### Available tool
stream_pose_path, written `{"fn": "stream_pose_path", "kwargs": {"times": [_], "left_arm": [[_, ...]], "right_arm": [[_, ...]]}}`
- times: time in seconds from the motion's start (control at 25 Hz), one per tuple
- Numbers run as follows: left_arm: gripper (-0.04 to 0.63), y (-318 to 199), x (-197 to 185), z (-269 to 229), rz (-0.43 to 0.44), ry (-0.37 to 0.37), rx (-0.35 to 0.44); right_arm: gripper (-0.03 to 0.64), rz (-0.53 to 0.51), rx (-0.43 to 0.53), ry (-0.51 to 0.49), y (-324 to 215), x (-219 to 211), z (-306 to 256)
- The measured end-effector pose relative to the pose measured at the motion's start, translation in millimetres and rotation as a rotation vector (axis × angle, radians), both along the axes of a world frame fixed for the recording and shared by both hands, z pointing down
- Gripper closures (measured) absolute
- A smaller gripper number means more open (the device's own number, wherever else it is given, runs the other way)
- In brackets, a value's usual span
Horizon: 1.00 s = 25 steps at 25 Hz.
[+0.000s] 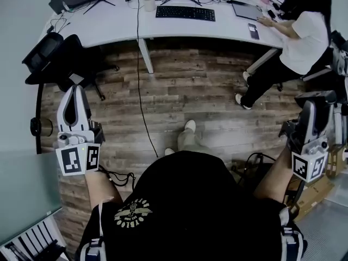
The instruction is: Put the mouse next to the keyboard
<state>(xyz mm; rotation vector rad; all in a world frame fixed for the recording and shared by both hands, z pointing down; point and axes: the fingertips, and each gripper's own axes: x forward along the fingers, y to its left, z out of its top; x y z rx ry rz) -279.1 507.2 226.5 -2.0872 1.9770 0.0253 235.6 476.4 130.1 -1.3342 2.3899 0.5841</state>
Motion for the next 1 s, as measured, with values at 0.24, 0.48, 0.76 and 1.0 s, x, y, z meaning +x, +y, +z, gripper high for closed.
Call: {"fn": "stream_pose_path", "kwargs": {"times": [0.24, 0.48, 0.76, 1.0], "left_arm": [[0.594, -24, 13, -6, 0.02, -0.025, -0.007], [0.594, -53, 22, 3, 0.011, -0.006, -0.023], [0.594, -116, 46, 12, 0.042, -0.016, -0.049], [0.594, -172, 71, 15, 0.069, -0.037, -0.059]], "right_arm": [[0.325, -0.027, -0.011, -0.016, -32, -4, 2], [0.325, -0.041, -0.027, -0.03, -64, 6, 7], [0.325, -0.029, -0.074, -0.028, -111, 26, 25], [0.325, -0.036, -0.084, -0.041, -154, 40, 35]]}}
